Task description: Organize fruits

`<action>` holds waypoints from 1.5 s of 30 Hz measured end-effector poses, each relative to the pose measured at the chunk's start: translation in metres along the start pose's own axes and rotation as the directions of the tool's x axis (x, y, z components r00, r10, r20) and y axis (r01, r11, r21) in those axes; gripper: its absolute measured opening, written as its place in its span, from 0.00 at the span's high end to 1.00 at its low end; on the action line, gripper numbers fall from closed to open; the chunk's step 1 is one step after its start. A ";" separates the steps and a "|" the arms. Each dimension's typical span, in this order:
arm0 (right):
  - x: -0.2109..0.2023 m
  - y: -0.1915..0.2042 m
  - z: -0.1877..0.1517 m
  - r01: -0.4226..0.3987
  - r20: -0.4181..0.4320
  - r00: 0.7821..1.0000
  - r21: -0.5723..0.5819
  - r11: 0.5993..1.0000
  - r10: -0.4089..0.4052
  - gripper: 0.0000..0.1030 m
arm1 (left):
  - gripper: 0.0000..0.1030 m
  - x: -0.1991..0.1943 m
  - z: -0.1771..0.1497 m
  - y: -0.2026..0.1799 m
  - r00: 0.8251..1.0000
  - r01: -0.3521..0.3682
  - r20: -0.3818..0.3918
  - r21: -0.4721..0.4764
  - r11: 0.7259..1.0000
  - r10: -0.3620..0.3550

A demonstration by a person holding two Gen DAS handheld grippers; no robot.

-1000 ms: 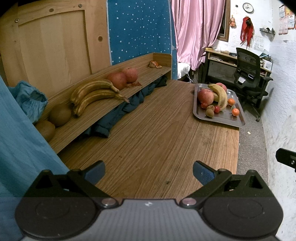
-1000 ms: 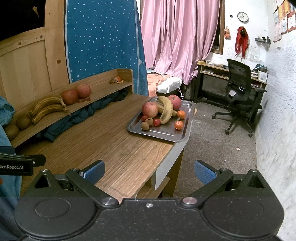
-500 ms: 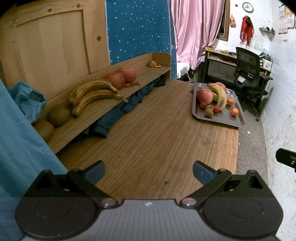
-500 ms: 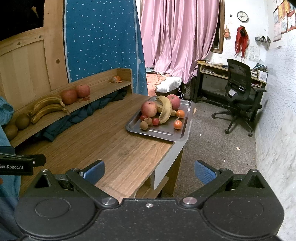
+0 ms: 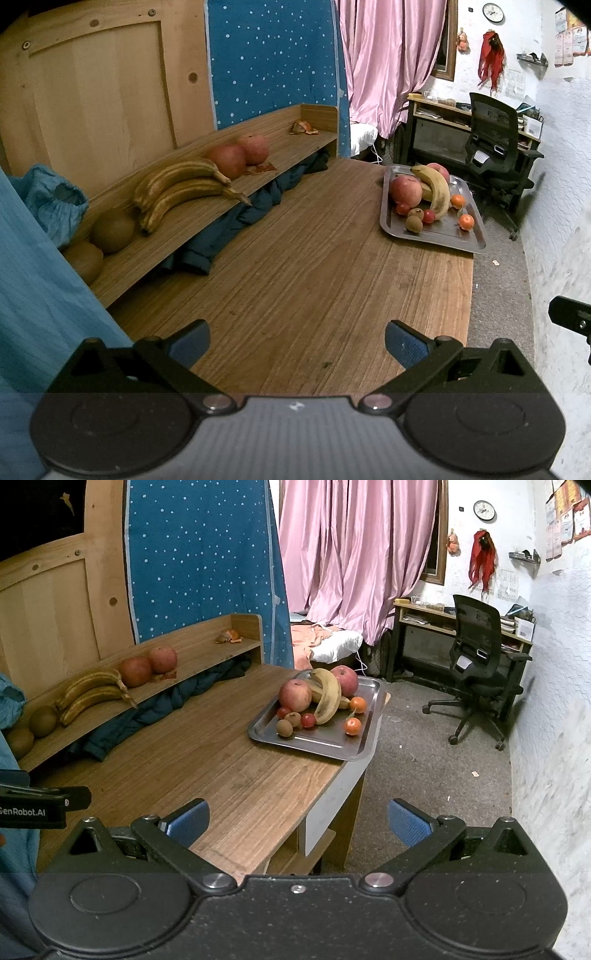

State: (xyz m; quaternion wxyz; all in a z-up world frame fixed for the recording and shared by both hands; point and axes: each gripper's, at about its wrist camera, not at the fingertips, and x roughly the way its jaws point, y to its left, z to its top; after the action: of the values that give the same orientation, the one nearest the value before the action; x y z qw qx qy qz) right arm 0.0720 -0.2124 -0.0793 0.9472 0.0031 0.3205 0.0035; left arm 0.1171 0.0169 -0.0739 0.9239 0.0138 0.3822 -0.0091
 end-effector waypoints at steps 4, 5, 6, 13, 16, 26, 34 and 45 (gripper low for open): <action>0.000 0.000 0.000 0.000 -0.001 1.000 0.000 1.000 0.000 0.01 | 0.00 0.000 0.000 0.000 1.000 0.001 0.000 0.001 1.000 -0.001; 0.000 0.000 0.000 0.000 -0.001 1.000 0.001 1.000 0.000 0.01 | 0.00 0.000 0.000 0.000 1.000 0.001 0.000 0.001 1.000 -0.001; 0.001 0.000 0.000 0.000 -0.001 1.000 0.000 1.000 0.000 0.01 | 0.00 0.000 0.000 0.000 1.000 0.000 0.000 0.001 1.000 0.000; 0.001 -0.002 0.000 0.000 -0.002 1.000 0.001 1.000 0.000 0.01 | 0.00 0.001 0.001 -0.001 1.000 0.000 0.000 0.001 1.000 0.000; 0.001 -0.002 0.000 0.000 -0.003 1.000 0.001 1.000 0.000 0.01 | 0.00 0.001 0.001 -0.001 1.000 0.000 -0.001 0.001 1.000 0.000; 0.002 -0.003 0.000 0.002 -0.006 1.000 0.002 1.000 -0.002 0.01 | 0.00 0.002 0.002 -0.005 1.000 -0.005 -0.008 0.008 1.000 0.005; 0.002 -0.003 0.000 0.002 -0.007 1.000 0.001 1.000 -0.002 0.01 | 0.00 0.006 0.004 -0.006 1.000 -0.009 -0.015 0.016 1.000 0.009; 0.003 -0.003 0.001 0.004 -0.010 1.000 0.000 1.000 -0.004 0.01 | 0.00 0.013 0.007 -0.004 1.000 0.006 -0.019 0.018 1.000 -0.005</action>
State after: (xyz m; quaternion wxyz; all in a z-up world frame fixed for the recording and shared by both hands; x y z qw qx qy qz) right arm 0.0752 -0.2151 -0.0804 0.9456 0.0025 0.3255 0.0018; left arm 0.1307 0.0125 -0.0779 0.9200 0.0211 0.3910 -0.0149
